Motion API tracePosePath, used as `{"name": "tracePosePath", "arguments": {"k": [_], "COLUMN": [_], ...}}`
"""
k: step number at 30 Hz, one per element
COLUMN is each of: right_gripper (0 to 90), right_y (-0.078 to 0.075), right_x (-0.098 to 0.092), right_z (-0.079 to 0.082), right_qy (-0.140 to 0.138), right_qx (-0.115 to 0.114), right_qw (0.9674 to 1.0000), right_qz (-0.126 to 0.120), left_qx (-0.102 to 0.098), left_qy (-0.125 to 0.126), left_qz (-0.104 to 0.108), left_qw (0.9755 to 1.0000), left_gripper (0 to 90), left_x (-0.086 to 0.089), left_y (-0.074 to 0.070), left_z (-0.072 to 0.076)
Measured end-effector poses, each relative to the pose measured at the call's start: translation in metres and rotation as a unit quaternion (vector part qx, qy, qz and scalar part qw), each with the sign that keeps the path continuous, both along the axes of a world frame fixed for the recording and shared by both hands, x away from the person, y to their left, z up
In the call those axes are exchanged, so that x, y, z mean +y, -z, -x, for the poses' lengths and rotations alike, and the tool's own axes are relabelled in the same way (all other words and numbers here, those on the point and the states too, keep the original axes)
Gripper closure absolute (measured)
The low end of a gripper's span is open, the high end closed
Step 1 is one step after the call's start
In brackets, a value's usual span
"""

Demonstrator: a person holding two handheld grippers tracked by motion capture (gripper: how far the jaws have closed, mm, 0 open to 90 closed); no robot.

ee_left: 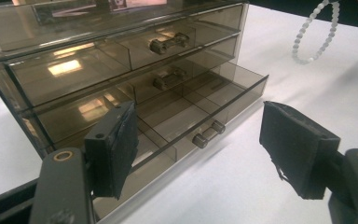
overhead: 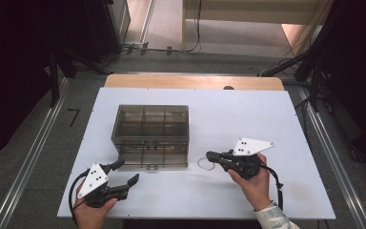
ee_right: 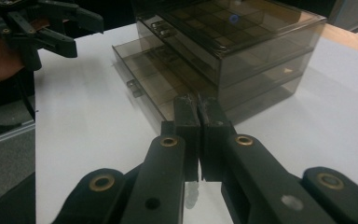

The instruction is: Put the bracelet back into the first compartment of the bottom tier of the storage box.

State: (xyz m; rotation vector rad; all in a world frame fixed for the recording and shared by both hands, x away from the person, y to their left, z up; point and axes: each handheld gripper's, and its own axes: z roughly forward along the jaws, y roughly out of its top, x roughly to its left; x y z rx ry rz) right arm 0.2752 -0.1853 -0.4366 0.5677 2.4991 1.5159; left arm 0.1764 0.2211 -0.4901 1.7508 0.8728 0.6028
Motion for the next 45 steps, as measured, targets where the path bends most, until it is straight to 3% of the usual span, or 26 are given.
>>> {"name": "tracePosePath", "arguments": {"k": [28,45], "right_gripper": [86.0,86.1], "right_y": [0.001,0.005], "right_x": [0.056,0.075], "right_z": [0.008,0.009], "right_qy": [-0.066,-0.078], "right_qx": [0.003,0.008], "right_qw": [0.9978,0.9969], "right_qz": [-0.003,-0.002], "left_qx": [0.008,0.01], "left_qy": [0.064,0.092], "left_qz": [0.001,-0.008], "left_qw": [0.9979,0.9956], "left_gripper": [37.2,40.8], "left_x": [-0.039,-0.069], "left_y": [0.0,0.001], "left_z": [-0.008,-0.021]}}
